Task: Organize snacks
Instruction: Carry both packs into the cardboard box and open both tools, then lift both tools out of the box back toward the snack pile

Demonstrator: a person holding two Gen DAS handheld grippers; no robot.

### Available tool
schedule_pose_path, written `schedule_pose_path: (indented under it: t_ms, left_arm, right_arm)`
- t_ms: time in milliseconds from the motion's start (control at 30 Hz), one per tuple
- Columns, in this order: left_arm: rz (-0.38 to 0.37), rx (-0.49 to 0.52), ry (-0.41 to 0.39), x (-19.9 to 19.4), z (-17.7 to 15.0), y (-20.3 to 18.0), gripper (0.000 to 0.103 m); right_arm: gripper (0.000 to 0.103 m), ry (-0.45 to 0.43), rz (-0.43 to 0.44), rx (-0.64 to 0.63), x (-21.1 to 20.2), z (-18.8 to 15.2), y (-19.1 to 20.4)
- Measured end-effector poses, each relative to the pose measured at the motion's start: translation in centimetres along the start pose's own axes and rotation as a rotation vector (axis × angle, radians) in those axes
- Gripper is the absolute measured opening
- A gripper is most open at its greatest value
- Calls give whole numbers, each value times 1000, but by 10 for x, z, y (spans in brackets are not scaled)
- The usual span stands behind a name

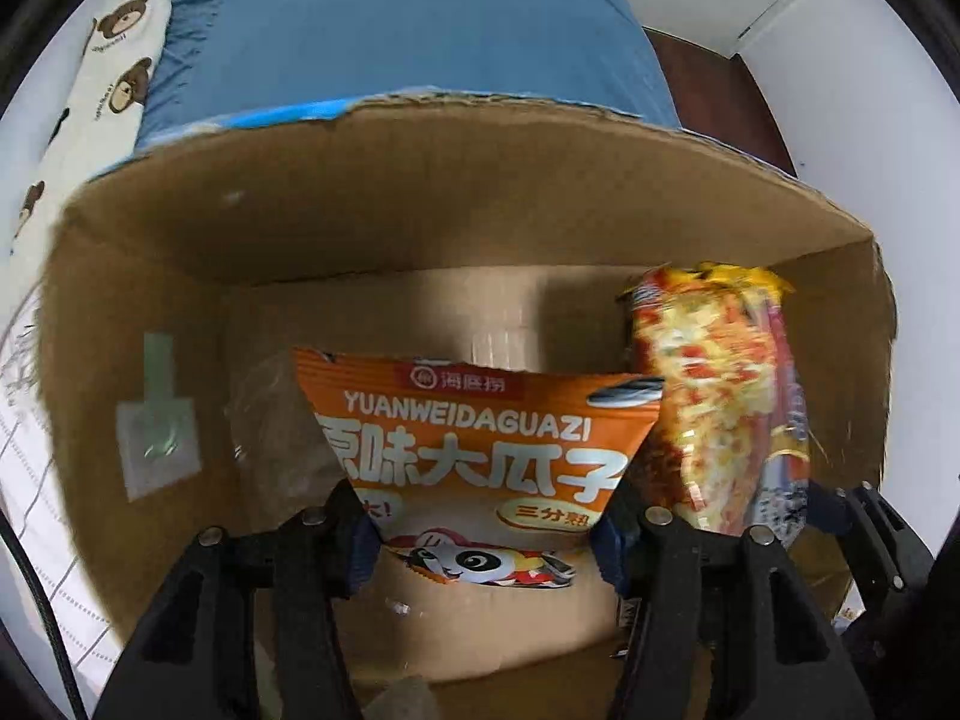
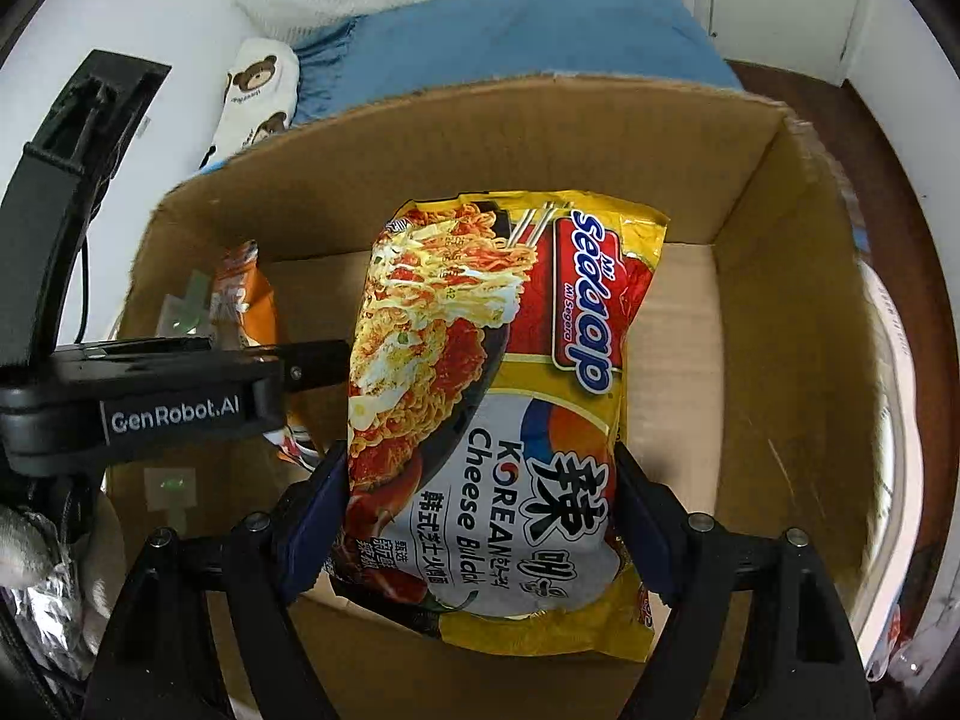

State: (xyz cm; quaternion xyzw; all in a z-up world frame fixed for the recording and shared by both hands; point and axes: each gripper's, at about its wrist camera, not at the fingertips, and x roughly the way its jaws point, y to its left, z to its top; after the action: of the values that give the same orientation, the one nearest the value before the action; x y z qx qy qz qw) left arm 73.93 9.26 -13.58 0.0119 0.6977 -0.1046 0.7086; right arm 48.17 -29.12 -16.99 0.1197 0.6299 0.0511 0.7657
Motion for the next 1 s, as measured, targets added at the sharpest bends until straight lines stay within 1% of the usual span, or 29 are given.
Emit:
schedule_pose_path:
  t_ms: [33, 67, 100, 133, 233, 367, 433, 467, 567, 600, 700, 767, 900, 967, 1000]
  left_arm:
    - [-7, -7, -10, 0, -1, -2, 69]
    - [-12, -6, -15, 2, -1, -6, 76]
    - [-9, -7, -20, 3, -3, -10, 91]
    - [-3, -6, -21, 2, -5, -13, 96]
    - [-6, -13, -41, -2, -16, -23, 96]
    - [30, -34, -98, -7, -36, -33, 96]
    - [52, -41, -126, -17, -52, -42, 96]
    - [57, -43, -140, -21, -59, -45, 96]
    - [75, -42, -191, -41, -88, -58, 96]
    - [87, -40, -211, -45, -95, -60, 96]
    - [114, -25, -279, -72, -127, -74, 96]
    - [110, -23, -309, -87, -145, -76, 96]
    - [108, -25, -380, -123, -183, -81, 96]
    - [108, -22, -406, -136, -194, -80, 96]
    - [110, -17, -425, -146, -208, -86, 96]
  right_arm:
    - [85, 29, 3, -1, 8, 4, -2]
    - [87, 39, 1, -1, 14, 7, -4]
    - [96, 41, 0, 2, 20, 15, -4]
    - [99, 36, -2, 8, 19, 18, -6]
    - [99, 22, -17, 32, 13, 22, -15]
    - [99, 0, -66, 42, 2, 23, -20]
    - [99, -7, -88, 46, -3, 19, -24]
    - [99, -12, -93, 47, -12, 15, -18]
    - [99, -37, -116, 49, -31, 1, -18]
    - [99, -43, -120, 48, -36, -2, -10]
    - [99, -86, -142, 35, -57, -11, 1]
    - [99, -115, -155, 25, -68, -15, 11]
    - [99, -184, -182, 3, -100, -36, 24]
    - [99, -211, -184, -2, -115, -46, 29]
    - [99, -225, -183, -1, -123, -51, 30]
